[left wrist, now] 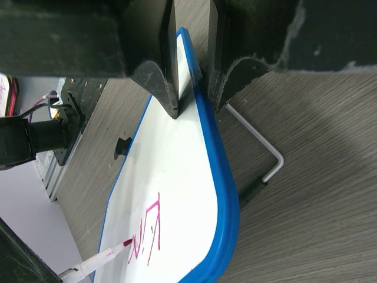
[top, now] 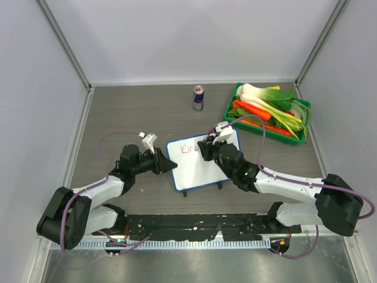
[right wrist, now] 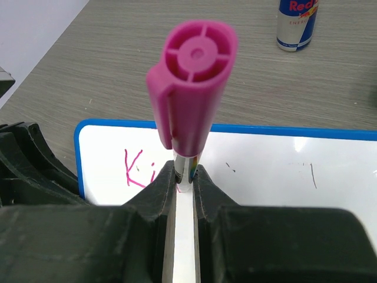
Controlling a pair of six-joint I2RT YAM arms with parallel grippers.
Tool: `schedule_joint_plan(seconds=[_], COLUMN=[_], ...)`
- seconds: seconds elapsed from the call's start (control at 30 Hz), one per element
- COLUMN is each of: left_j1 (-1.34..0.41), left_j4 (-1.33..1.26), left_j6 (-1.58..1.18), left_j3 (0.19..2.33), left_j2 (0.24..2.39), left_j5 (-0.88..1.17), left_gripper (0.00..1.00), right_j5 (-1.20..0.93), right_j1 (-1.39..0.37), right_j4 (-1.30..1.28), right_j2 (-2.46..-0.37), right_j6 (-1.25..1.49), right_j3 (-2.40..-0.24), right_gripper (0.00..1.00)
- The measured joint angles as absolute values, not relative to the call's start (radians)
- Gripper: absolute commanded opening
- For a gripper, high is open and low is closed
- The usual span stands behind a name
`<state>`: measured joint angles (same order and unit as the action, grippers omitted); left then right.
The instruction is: Write a sentence on the whiteboard
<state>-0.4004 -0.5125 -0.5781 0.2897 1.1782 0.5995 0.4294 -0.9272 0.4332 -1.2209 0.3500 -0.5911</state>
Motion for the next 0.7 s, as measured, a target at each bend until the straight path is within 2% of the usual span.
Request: schedule_joint_plan(seconds=[0.7], left_j1=[-0.406], left_j4=[-0.514], left_j6=[-0.571], left_j3=[0.291], left_j2=[1.178], left_j5=[0.6], left_gripper=[0.0], right_j5=[0.489], right_j1=[-0.918], right_j4=[0.44], right_j2=[-1.222], right_j6=[0.311], right_j3=[-0.649], right_gripper=[0.01])
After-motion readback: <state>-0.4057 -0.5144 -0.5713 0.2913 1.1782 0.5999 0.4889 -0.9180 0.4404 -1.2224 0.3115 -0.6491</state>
